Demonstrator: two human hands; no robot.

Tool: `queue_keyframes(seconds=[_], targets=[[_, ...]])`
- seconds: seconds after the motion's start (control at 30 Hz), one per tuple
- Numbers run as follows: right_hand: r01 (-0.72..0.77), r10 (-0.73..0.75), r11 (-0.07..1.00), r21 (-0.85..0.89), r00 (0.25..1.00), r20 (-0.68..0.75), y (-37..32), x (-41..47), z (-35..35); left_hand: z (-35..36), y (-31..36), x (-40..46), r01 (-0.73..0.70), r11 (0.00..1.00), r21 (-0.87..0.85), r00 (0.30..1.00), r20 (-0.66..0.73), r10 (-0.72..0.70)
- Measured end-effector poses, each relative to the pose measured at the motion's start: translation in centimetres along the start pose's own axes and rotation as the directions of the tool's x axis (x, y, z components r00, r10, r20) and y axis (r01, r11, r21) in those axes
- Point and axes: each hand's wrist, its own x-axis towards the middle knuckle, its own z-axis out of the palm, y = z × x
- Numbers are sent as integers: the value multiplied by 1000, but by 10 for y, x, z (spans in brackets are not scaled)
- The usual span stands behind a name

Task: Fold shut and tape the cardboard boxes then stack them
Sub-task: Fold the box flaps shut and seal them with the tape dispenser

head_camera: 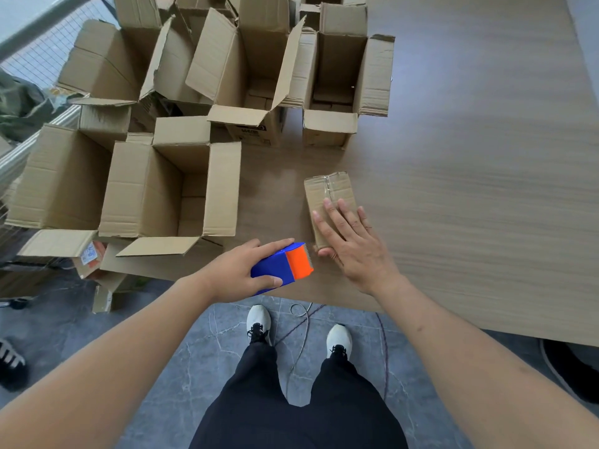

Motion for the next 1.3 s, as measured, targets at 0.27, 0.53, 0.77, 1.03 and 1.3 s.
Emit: queue_keyframes(seconds=[0.27,0.53,0.77,1.03,1.3], targets=[[-35,31,999,37,995,95,-2,1,-8,9,15,17,102,993,53,995,-12,-102],[-114,103,990,88,987,124,-11,4,-16,12,8,13,205,978,-47,978,-37,-206],[-271,275,953,138,961,-13,-45,22,-20,3,12,6,140,990,10,978,-158,-137],[-166,165,984,69,986,17,-13,9,-38,-4,14,-9,-50,986,-158,962,-272,5],[-299,308,929,218,951,-12,-10,14,-45,-3,21,-17,-170,957,-235,970,-210,121]])
